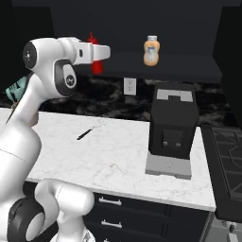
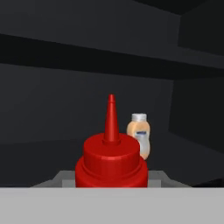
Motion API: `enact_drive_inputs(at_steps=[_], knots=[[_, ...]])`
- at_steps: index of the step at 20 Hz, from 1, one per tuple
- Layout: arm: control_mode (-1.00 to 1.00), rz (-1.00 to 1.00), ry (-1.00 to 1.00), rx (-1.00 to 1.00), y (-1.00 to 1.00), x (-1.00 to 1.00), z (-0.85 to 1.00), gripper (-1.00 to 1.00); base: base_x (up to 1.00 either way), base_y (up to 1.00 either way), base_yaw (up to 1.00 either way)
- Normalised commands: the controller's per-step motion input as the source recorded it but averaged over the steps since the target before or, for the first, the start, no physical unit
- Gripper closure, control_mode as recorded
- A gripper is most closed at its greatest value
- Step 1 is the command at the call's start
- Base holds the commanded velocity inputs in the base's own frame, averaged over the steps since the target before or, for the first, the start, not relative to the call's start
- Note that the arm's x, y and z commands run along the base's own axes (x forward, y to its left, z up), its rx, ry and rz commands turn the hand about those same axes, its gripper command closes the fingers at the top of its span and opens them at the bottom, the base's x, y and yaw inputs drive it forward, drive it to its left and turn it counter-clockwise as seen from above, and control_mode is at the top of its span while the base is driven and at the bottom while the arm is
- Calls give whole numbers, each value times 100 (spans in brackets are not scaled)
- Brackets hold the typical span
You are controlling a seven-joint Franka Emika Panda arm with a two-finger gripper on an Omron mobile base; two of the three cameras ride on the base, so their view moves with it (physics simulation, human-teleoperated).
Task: Put the shaker and condiment bottle from the counter next to their counterparts in the cabinet.
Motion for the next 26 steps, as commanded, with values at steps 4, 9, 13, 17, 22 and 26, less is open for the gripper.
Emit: enact_drive_inputs(at_steps=[4, 9, 13, 17, 22, 26], knots=[[-100, -9, -4, 0, -19, 45, -21, 100, 0, 0, 0], [-100, -12, 2, 0, -3, 70, 0, 100, 0, 0, 0], [-100, -9, 0, 0, -12, 62, 0, 100, 0, 0, 0], [-100, -8, 0, 0, -34, 40, -6, 100, 0, 0, 0], [-100, -5, 0, 6, -36, 40, -6, 100, 0, 0, 0], [-100, -6, 0, 7, -18, 50, -3, 100, 0, 0, 0]])
